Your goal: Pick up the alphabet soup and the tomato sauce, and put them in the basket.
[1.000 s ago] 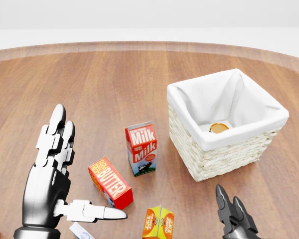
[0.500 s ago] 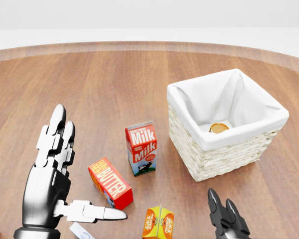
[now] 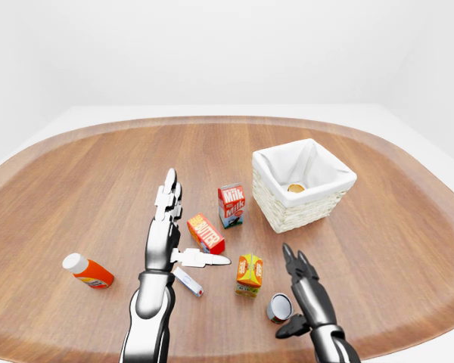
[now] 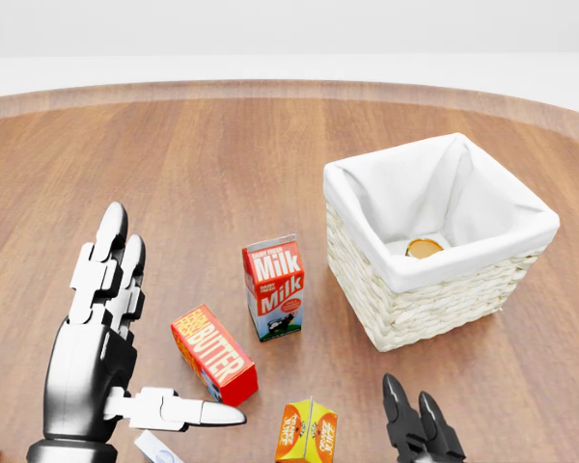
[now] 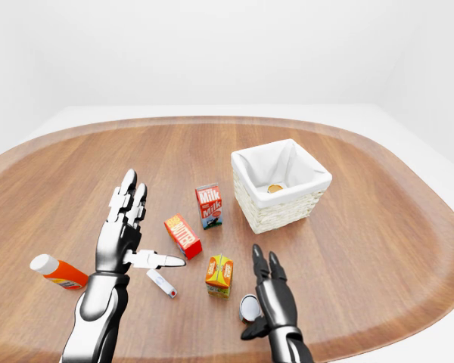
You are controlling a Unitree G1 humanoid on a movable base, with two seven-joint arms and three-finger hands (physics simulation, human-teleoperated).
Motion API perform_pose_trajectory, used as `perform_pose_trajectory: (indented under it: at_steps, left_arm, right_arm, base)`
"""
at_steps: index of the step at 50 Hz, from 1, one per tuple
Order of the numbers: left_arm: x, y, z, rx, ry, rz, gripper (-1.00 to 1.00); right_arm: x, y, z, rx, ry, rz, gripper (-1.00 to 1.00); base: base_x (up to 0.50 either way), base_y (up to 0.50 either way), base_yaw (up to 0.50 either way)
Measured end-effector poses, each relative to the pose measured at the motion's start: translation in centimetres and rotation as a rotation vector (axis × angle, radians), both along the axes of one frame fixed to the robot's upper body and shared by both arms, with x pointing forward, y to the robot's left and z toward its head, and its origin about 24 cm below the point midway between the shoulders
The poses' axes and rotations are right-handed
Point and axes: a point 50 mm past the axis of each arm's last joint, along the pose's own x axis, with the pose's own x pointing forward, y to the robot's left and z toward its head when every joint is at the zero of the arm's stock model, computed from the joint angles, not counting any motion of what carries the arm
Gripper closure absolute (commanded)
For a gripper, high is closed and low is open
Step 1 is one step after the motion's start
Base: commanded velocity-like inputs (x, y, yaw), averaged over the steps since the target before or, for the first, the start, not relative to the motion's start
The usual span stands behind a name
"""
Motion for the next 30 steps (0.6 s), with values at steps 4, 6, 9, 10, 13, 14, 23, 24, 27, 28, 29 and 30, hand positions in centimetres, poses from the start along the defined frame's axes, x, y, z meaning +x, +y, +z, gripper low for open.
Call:
perform_pose_trajectory:
  at_steps: [4,6,9,10,13,14,23,24,27,28,29,30]
  left_arm:
    - [0.0,0.0,0.0,0.000,0.000,0.000,-1.00]
    - [0.0,0.0,0.0,0.000,0.000,0.000,-1.00]
    - [0.0,0.0,0.0,0.000,0.000,0.000,-1.00]
    - [0.0,0.0,0.0,0.000,0.000,0.000,-1.00]
    - [0.0,0.0,0.0,0.000,-0.001,-0.001,-1.00]
    - [0.0,0.0,0.0,0.001,-0.001,-0.001,-1.00]
    - [0.0,0.0,0.0,0.001,-0.001,-0.001,-1.00]
    - [0.0,0.0,0.0,0.001,-0.001,-0.001,-1.00]
    - [0.0,0.0,0.1,0.001,-0.001,-0.001,-1.00]
    - [0.0,0.0,0.1,0.001,-0.001,-0.001,-1.00]
    - [0.0,0.0,0.1,0.001,-0.001,-0.001,-1.00]
    - [0.0,0.0,0.1,0.001,-0.001,-0.001,-1.00]
  right_arm:
    - [-0.1,0.2,-0.2,-0.005,0.002,0.006,-1.00]
    - [-0.1,0.3,-0.4,-0.007,0.003,0.009,-1.00]
    - [-0.1,0.4,-0.6,-0.012,0.006,0.012,-1.00]
    - [-0.1,0.4,-0.7,-0.014,0.007,0.013,-1.00]
    - [-0.1,0.5,-0.9,-0.019,0.011,0.016,-1.00]
    - [-0.1,0.5,-1.0,-0.020,0.012,0.017,-1.00]
    - [-0.1,0.7,-1.7,-0.036,0.022,0.020,-1.00]
    - [-0.1,0.7,-1.7,-0.037,0.023,0.020,-1.00]
    - [-0.1,0.7,-1.9,-0.043,0.027,0.020,-1.00]
    - [-0.1,0.7,-2.0,-0.044,0.028,0.020,-1.00]
    - [-0.1,0.7,-2.1,-0.045,0.029,0.020,-1.00]
    - [-0.1,0.7,-2.1,-0.046,0.030,0.021,-1.00]
  base:
    - [0.00,0.00,0.00]
    - [0.00,0.00,0.00]
    - [0.00,0.00,0.00]
    - [0.00,0.00,0.00]
    - [0.00,0.00,0.00]
    - [0.00,0.00,0.00]
    - [0.00,0.00,0.00]
    - [0.00,0.00,0.00]
    - [0.00,0.00,0.00]
    - [0.00,0.00,0.00]
    - [0.00,0.00,0.00]
    - [0.00,0.00,0.00]
